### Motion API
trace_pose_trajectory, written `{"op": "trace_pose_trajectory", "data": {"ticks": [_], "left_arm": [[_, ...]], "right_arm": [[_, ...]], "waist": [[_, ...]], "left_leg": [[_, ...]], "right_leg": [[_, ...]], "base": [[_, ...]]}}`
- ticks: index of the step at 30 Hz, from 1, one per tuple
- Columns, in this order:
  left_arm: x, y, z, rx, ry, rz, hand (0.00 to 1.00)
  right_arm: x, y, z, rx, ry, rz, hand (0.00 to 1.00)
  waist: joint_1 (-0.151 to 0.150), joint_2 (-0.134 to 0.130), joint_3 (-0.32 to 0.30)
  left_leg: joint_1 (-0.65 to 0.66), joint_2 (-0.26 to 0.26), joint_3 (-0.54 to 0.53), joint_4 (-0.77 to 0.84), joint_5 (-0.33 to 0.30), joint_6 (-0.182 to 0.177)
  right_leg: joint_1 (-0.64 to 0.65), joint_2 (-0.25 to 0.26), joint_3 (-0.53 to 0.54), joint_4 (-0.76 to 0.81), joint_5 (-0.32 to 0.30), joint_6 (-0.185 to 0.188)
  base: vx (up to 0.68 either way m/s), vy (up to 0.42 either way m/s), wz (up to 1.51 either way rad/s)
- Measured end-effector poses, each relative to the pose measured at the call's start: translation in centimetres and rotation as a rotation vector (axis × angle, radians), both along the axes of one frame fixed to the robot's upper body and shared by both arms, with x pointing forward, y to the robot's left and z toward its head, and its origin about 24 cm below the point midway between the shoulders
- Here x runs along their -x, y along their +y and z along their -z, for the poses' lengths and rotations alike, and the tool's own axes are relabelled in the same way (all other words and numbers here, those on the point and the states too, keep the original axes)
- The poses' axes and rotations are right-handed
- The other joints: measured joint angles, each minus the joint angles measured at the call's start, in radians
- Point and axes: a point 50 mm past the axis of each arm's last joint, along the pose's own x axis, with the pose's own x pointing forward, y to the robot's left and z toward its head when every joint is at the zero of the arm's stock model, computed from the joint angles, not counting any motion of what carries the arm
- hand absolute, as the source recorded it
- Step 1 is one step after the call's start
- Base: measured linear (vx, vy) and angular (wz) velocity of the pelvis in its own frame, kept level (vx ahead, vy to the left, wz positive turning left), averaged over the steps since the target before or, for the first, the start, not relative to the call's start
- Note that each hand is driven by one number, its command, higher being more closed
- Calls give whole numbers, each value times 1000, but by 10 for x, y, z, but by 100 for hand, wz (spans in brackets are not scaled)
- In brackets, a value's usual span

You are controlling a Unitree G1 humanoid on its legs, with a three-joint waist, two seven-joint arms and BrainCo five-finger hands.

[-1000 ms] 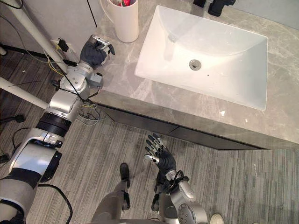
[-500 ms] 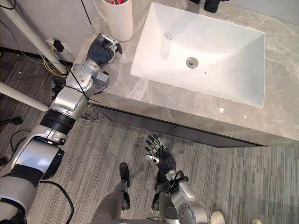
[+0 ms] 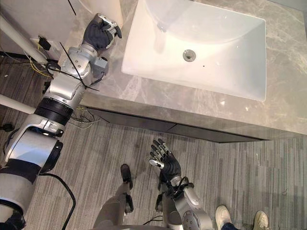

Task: Organize washtable

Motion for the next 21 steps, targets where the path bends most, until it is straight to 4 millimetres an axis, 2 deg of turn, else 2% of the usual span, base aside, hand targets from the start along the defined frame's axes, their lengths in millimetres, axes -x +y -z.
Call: {"op": "trace_pose_trajectory", "data": {"ticks": [5,11,17,21], "left_arm": [[-2,6,-8,0,-7,-25,100],[-1,11,-27,-8,-46,-49,100],[3,22,-51,-30,-103,-84,100],[5,24,-57,-31,-125,-90,100]], "right_arm": [[3,-1,3,0,13,6,0],[5,-1,5,0,20,6,0],[5,-1,5,0,18,6,0],[5,-1,5,-2,15,6,0]], "waist": [[0,-7,4],[-1,-45,26],[0,-51,49],[0,-58,68]], "left_leg": [[-4,0,0,0,1,1],[-6,-1,0,0,1,1],[-21,-2,-1,0,2,2],[-22,-2,-1,0,2,3]], "right_leg": [[-5,0,1,0,1,0],[-7,-1,1,0,2,0],[-21,-2,0,0,2,0],[-22,-2,0,0,2,0]], "base": [[0,0,0],[0,0,0],[22,18,1],[0,0,0]]}}
